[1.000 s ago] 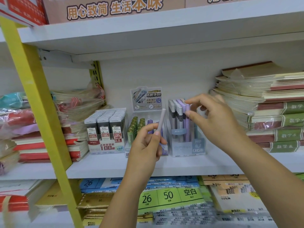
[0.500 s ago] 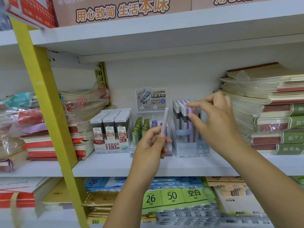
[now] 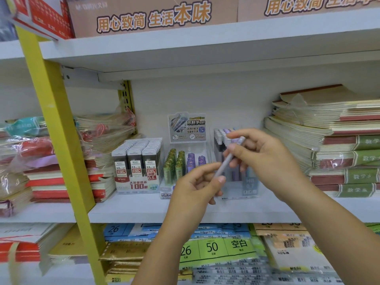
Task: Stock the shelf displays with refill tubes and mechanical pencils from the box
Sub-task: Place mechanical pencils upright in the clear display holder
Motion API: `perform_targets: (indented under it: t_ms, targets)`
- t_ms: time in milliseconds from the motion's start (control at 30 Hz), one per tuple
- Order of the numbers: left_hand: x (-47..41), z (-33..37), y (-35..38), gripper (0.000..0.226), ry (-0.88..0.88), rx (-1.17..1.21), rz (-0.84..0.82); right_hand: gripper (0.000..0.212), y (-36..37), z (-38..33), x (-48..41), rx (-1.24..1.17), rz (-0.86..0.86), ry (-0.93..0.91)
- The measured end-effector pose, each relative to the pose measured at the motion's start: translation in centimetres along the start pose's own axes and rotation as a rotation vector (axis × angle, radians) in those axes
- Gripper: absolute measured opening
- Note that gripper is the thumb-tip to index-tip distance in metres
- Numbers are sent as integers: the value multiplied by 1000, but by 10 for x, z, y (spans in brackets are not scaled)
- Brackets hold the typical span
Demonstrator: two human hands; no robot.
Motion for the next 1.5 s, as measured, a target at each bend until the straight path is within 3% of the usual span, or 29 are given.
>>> perform_targets:
  t_ms: [167, 333, 433, 500, 667, 767, 833, 900, 1033, 1167, 1267, 1500]
  targets:
    - [1, -4, -23, 19, -63, 117, 141, 16, -20, 3, -3, -145, -66, 77]
    - [-1, -2, -32, 34, -30, 241, 320, 18, -22, 8, 4, 132, -219, 173]
    - [-2, 2, -31, 27, 20, 113, 305, 11, -14, 6, 11, 516, -204, 85]
    - [-5, 6, -28, 16, 63, 24, 260, 16, -4, 4, 14, 575, -168, 13]
    - [-12, 18, -17, 17, 149, -93, 200, 33, 21, 5, 16, 507, -143, -154]
    - [-13, 16, -20, 24, 171, -165, 231, 57, 17, 1, 8, 358, -99, -182]
    - [-12, 11, -24, 30, 231, -430, 207, 63, 5, -7, 4, 205, 4, -245]
    - [-11, 7, -22, 44, 308, -745, 119, 56, -7, -17, 3, 83, 116, -338]
    - [-10, -11, -15, 63, 382, -994, -35, 49, -11, -21, 1, 105, 232, -470]
    - [-8, -25, -10, 62, 416, -1101, -84, 43, -1, -10, -10, 481, 352, -500]
    - [-9, -29, -9, 59, 430, -1123, -72, 41, 3, 3, -19, 621, 340, -422]
    - [-8, -35, -9, 55, 465, -1135, -62, 41, 4, 7, -29, 574, 288, -391]
Point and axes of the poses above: each hand's wrist, its own x-axis away from the middle knuckle, its own y-axis out of the palm, z = x × y, the point moved 4 cm from there along -x, towards the middle knuckle, and after that the axes turned 15 degrees about y, right-handed, at the moved point
